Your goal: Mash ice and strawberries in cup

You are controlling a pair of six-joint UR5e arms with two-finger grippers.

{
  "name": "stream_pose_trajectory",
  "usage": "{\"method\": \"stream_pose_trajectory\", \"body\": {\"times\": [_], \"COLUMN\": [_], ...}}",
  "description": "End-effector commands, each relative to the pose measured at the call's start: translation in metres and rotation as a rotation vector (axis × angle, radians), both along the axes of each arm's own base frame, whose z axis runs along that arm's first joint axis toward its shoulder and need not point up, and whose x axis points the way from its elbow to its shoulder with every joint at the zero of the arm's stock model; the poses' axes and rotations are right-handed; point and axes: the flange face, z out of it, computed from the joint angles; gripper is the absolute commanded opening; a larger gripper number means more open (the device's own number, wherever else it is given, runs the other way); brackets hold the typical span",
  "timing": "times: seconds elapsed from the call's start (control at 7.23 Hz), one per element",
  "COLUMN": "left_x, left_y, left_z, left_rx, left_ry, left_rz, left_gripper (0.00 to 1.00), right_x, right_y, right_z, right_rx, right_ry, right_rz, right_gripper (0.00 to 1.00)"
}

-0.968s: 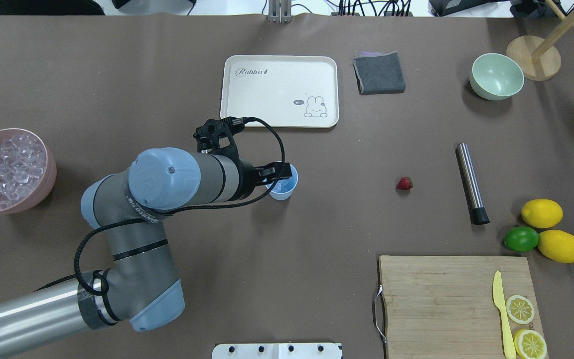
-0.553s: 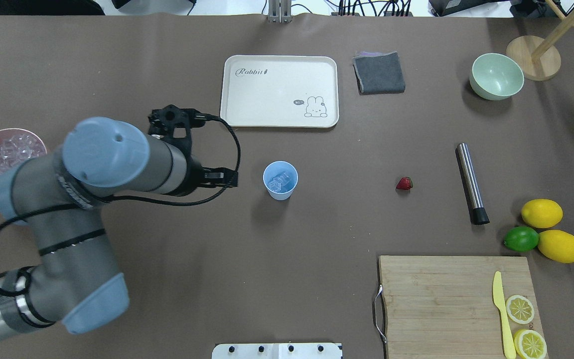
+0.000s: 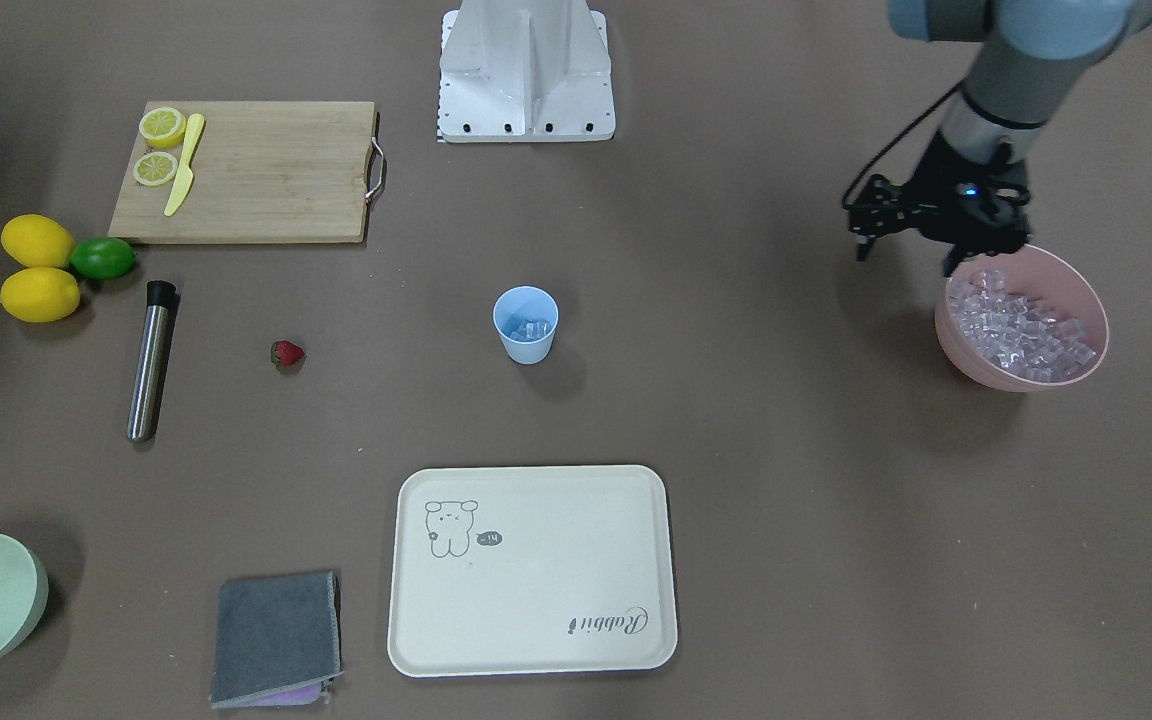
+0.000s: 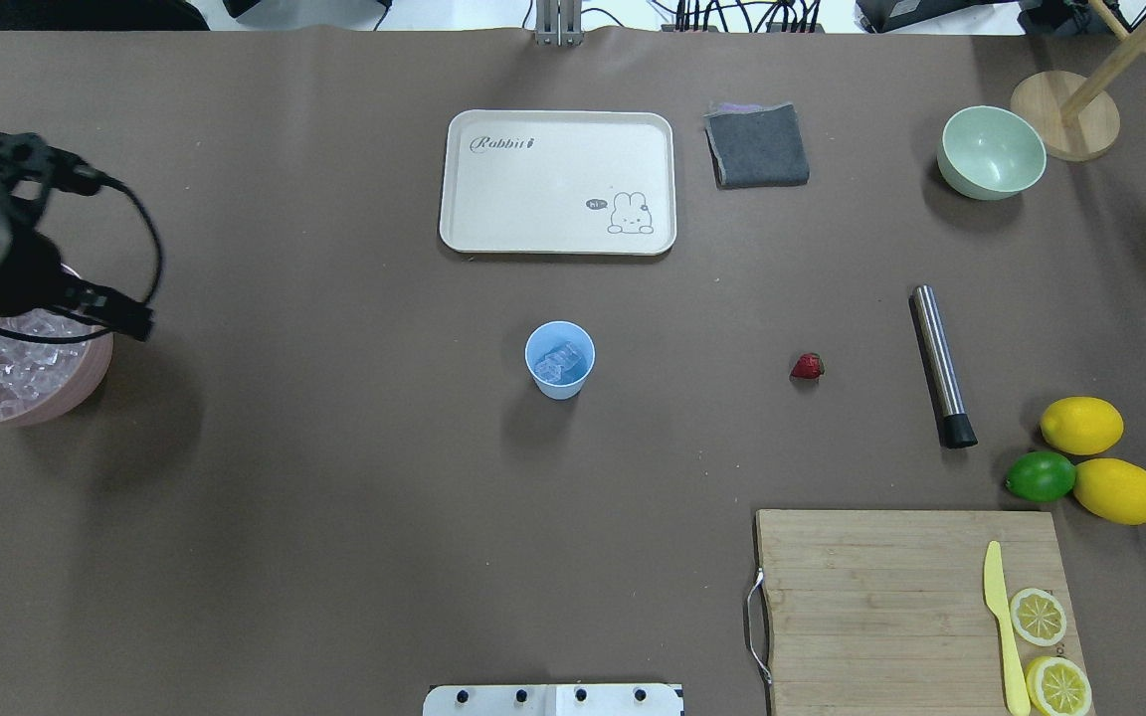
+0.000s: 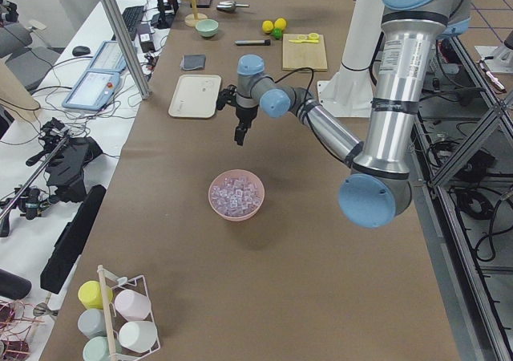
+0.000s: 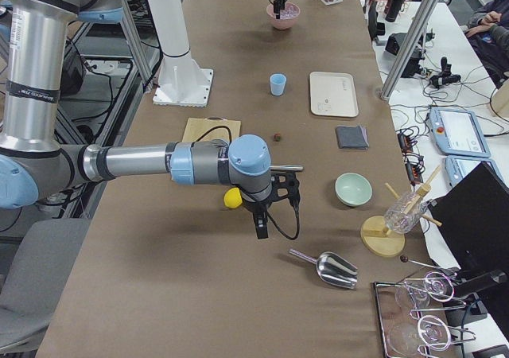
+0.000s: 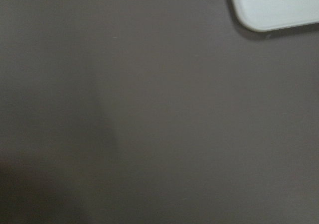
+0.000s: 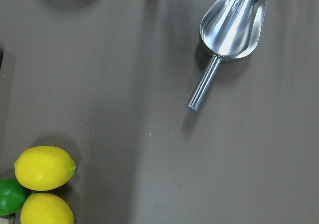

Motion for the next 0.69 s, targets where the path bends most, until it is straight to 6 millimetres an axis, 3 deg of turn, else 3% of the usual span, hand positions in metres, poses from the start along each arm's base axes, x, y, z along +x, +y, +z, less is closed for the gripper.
{"method": "stream_pose_trajectory", "body": {"times": [0.0, 0.14, 0.28, 0.42, 0.55], "left_x": [-0.135, -0.156, -0.182, -0.209, -0.214], "left_y": [-0.004, -0.001, 0.002, 0.011, 0.013], "left_z": [0.117, 0.153, 0.170, 0.181, 0.187], "left_rx": [0.019, -0.059, -0.094, -0.077, -0.089], "left_ry": [-0.093, -0.055, -0.005, -0.005, -0.012], "left_rz": [0.093, 0.087, 0.051, 0.041, 0.034], "left_gripper": [0.99, 0.99, 0.99, 0.99, 0.99], "right_x": [-0.001, -0.010, -0.031, -0.064, -0.099], "right_y": [0.000, -0.002, -0.006, -0.010, -0.027], "right_z": [-0.019, -0.038, -0.061, -0.084, -0.111], "right_rx": [0.015, -0.007, -0.027, -0.068, -0.097], "right_ry": [-0.009, -0.034, -0.046, -0.057, -0.073], "right_rz": [0.019, 0.051, 0.061, 0.066, 0.071], "right_gripper": [1.00, 1.00, 1.00, 1.00, 1.00]}}
